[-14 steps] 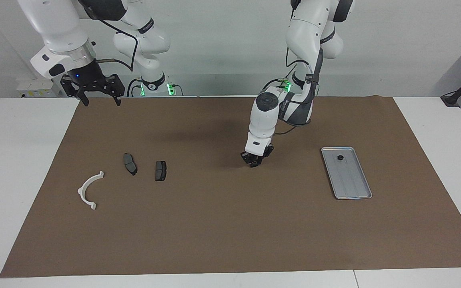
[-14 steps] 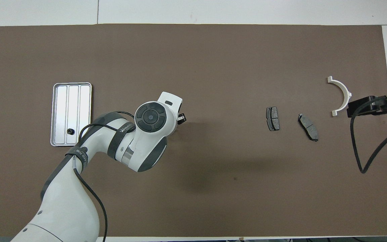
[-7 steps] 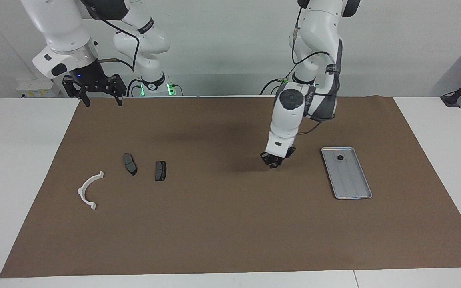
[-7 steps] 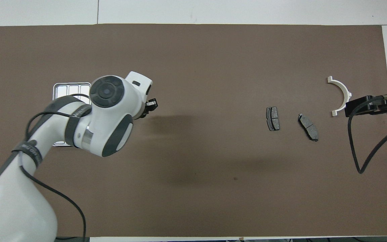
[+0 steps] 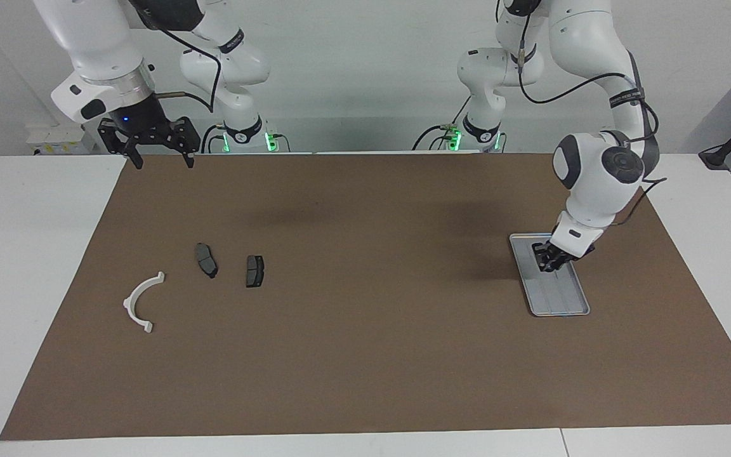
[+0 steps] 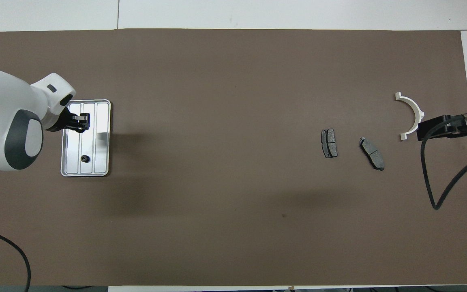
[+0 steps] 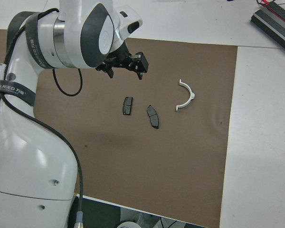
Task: Pick bearing gear from pile to tray
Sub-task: 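Carry the black ring with the left gripper to the silver tray, then lower the ring into the tray and open the left gripper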
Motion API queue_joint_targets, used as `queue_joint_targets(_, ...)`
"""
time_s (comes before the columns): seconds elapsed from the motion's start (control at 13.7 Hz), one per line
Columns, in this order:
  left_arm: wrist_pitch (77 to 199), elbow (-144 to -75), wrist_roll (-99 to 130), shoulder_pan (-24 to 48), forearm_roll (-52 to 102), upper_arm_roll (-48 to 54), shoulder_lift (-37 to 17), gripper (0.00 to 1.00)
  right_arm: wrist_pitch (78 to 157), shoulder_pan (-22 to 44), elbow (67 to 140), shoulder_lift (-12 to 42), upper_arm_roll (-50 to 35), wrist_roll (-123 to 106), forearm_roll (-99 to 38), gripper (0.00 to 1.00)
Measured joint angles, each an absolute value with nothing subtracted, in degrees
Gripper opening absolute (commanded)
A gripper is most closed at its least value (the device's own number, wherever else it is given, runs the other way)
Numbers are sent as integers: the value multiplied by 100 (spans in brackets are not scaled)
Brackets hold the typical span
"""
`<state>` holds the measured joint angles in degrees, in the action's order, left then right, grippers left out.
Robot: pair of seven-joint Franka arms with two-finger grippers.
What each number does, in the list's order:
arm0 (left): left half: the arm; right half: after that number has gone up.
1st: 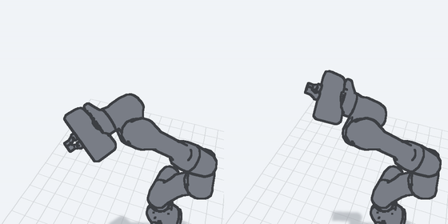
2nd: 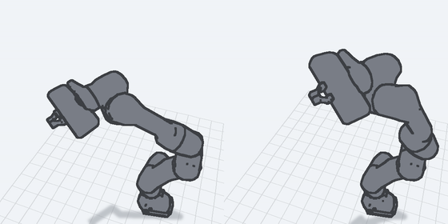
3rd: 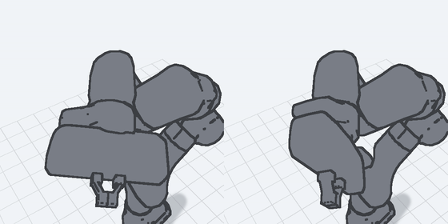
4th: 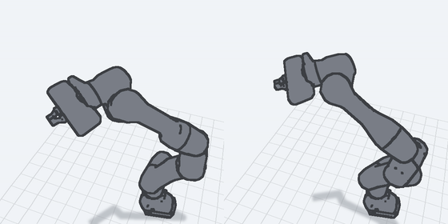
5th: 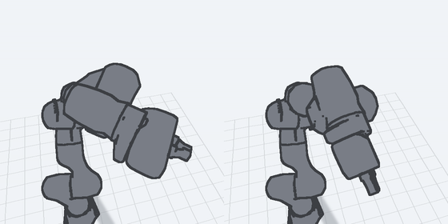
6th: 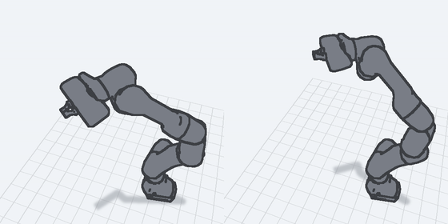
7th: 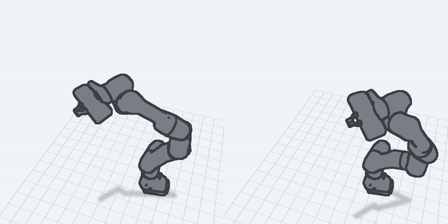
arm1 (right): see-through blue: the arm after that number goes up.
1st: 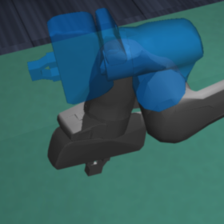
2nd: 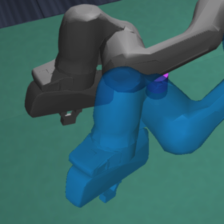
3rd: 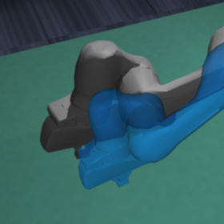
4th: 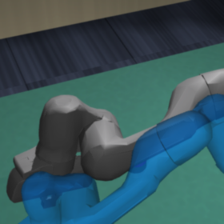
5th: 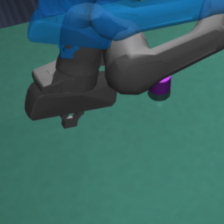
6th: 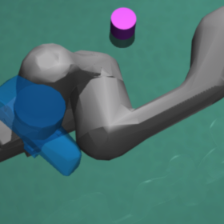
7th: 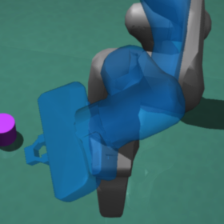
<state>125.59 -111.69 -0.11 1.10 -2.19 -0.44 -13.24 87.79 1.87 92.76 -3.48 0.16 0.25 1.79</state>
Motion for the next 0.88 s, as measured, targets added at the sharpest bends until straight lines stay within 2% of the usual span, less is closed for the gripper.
queue_joint_targets(0.15,12622,-11195,-278,-115,-123,-34,-1430,10,8779,187,9266,-357,16,25,179,100)
queue_joint_targets(0.58,13134,-11217,-270,-97,364,72,-1727,10,8779,187,9265,-381,15,25,179,100)
queue_joint_targets(0.88,13374,-11259,-270,-99,365,67,-1855,14,8779,185,9265,-381,16,25,179,100)
